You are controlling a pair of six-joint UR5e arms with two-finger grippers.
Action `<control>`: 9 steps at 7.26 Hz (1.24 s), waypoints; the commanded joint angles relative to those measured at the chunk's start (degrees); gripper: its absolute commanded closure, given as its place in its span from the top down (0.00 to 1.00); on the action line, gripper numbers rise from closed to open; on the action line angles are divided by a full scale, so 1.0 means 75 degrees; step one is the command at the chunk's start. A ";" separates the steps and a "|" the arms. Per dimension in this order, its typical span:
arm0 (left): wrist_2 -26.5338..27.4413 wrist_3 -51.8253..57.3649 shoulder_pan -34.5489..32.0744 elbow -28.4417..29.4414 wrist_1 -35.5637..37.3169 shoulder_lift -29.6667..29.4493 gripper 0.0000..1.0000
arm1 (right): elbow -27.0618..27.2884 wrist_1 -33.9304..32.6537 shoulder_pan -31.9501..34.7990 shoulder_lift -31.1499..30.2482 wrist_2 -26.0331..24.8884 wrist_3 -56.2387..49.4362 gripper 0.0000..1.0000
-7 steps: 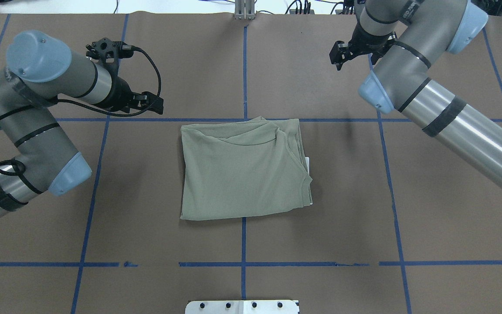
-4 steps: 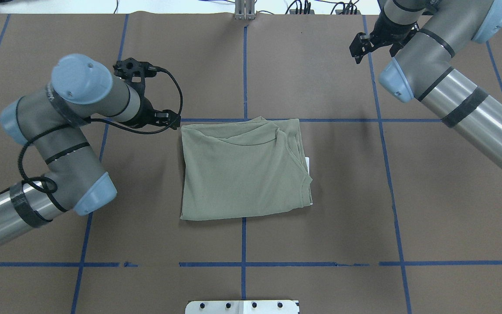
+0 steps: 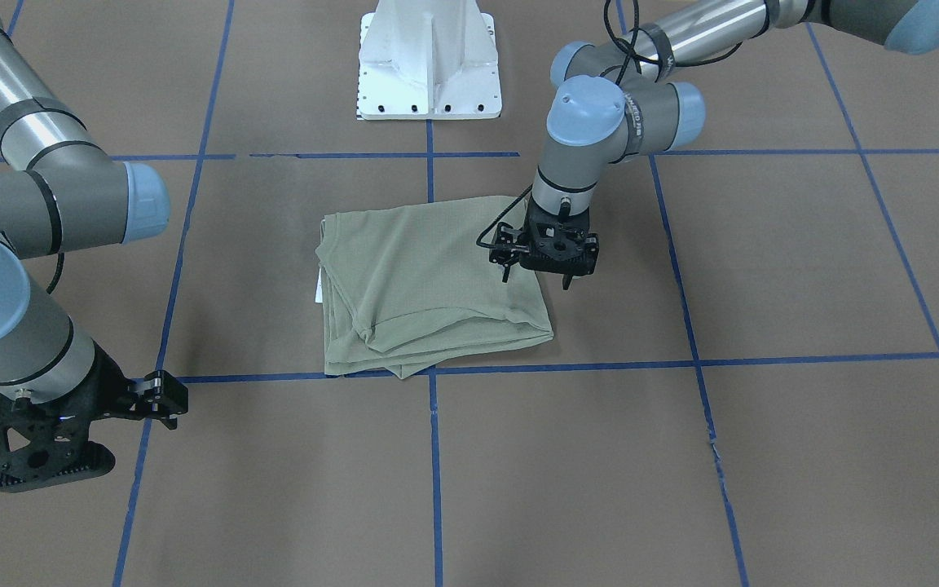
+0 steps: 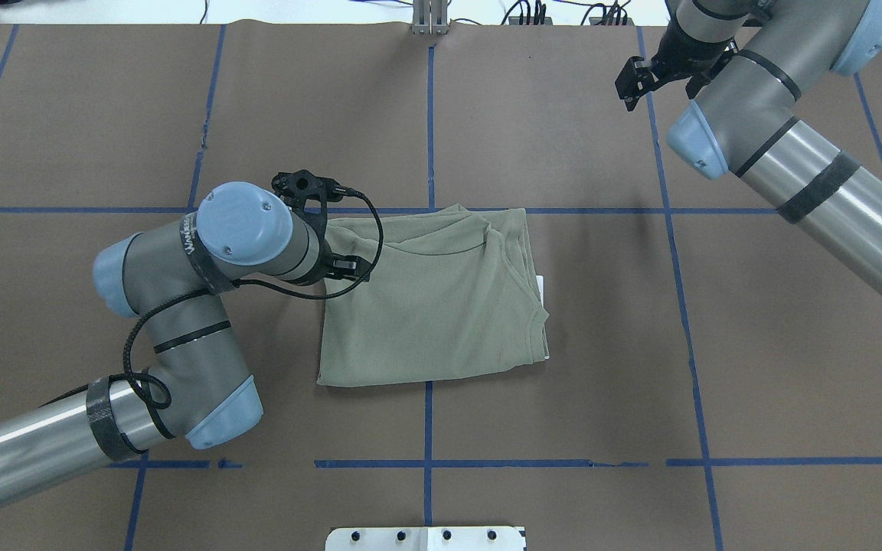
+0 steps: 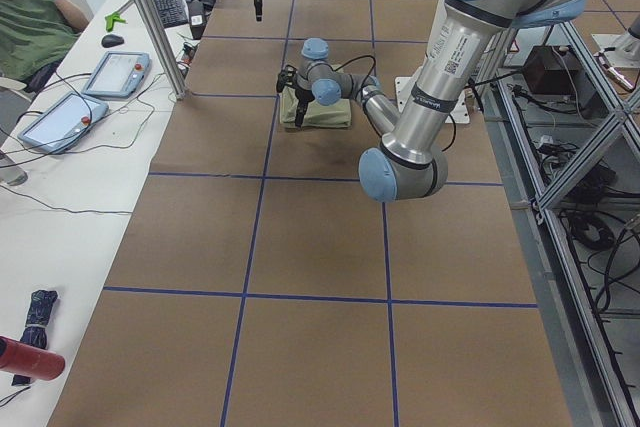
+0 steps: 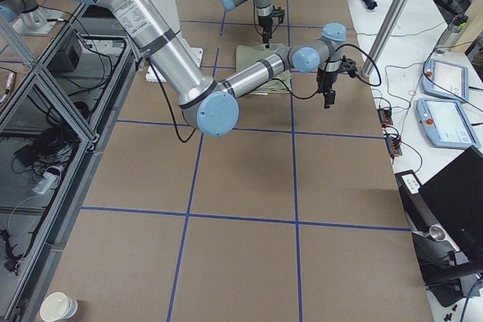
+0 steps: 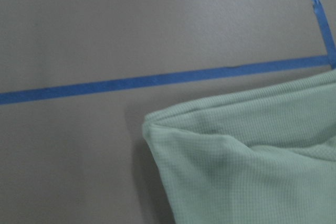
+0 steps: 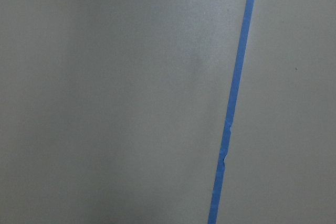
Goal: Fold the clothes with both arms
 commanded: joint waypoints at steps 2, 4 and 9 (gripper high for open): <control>0.0608 0.0037 0.0057 0.0820 0.0064 -0.0471 1.00 | 0.0001 0.0001 -0.0001 -0.0012 -0.0001 0.0001 1.00; 0.0660 0.0061 -0.0538 0.1617 0.0041 -0.0927 1.00 | 0.0012 0.0024 -0.0001 -0.0024 -0.0001 0.0001 1.00; -0.1328 0.1042 -0.2144 0.2081 -0.0018 -0.1422 1.00 | 0.0036 0.0012 0.0022 -0.0140 0.0127 -0.0010 1.00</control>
